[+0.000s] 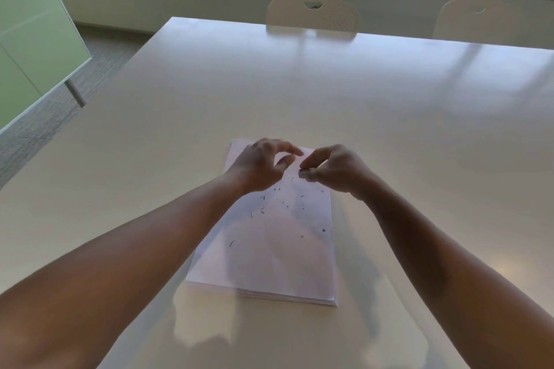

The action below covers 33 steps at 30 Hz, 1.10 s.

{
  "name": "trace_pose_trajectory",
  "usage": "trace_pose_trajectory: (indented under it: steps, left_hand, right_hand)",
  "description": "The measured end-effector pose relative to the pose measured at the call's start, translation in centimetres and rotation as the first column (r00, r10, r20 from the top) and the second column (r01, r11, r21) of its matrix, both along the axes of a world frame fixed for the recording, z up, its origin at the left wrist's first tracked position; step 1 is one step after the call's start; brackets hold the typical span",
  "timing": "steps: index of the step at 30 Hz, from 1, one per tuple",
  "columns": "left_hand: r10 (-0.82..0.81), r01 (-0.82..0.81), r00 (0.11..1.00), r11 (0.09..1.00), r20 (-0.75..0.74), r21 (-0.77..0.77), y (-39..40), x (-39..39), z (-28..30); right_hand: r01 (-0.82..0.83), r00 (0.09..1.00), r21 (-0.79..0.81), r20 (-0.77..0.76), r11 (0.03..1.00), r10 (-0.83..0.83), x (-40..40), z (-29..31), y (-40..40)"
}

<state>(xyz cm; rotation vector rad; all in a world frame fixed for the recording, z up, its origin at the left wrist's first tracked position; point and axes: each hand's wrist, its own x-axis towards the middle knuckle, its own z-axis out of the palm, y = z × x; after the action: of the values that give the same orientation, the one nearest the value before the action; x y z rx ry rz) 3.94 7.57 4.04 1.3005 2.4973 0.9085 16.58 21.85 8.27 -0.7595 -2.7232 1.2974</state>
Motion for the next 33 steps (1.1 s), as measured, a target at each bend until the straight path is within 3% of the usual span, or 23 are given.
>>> trace_pose_trajectory:
  steps: [2, 4, 8, 13, 17, 22, 28, 33]
  left_hand:
    - [-0.14, 0.132, 0.988, 0.985, -0.066, -0.109, 0.3, -0.3, -0.8]
    - [-0.243, 0.232, 0.969, 0.957, -0.042, -0.175, 0.2, -0.2, -1.4]
    - [-0.317, 0.292, 0.947, 0.917, -0.051, -0.271, -0.1, 0.2, -2.2]
    - [-0.299, 0.243, 0.947, 0.905, -0.116, -0.349, -0.2, -0.1, -3.6]
    - [-0.266, 0.218, 0.957, 0.923, -0.115, -0.317, -0.3, 0.0, -3.8]
    - [-0.25, 0.208, 0.962, 0.93, -0.109, -0.303, -0.3, 0.0, -3.6]
    - [-0.247, 0.198, 0.961, 0.927, -0.123, -0.318, -0.1, 0.0, -3.6]
    - [-0.241, 0.194, 0.963, 0.93, -0.118, -0.313, -0.2, 0.1, -3.5]
  right_hand:
    - [-0.031, 0.999, 0.089, -0.017, 0.996, 0.033, -0.2, -0.7, 0.3]
    - [-0.054, 0.998, 0.146, -0.029, 0.988, 0.059, -0.2, -1.4, 0.6]
    - [-0.08, 0.995, 0.206, -0.041, 0.975, 0.09, -0.4, -2.6, 1.1]
    - [-0.147, 0.978, 0.282, -0.099, 0.948, 0.181, -0.5, -3.5, 1.2]
    - [-0.219, 0.936, 0.383, -0.177, 0.897, 0.304, -0.5, -3.9, 1.4]
    - [-0.398, 0.889, 0.356, -0.079, 0.845, 0.452, -0.6, -3.4, 1.8]
    - [-0.285, 0.896, 0.407, -0.208, 0.868, 0.392, -1.3, -4.2, 2.0]
    - [-0.484, 0.847, 0.353, -0.044, 0.801, 0.531, -0.9, -3.4, 2.1]
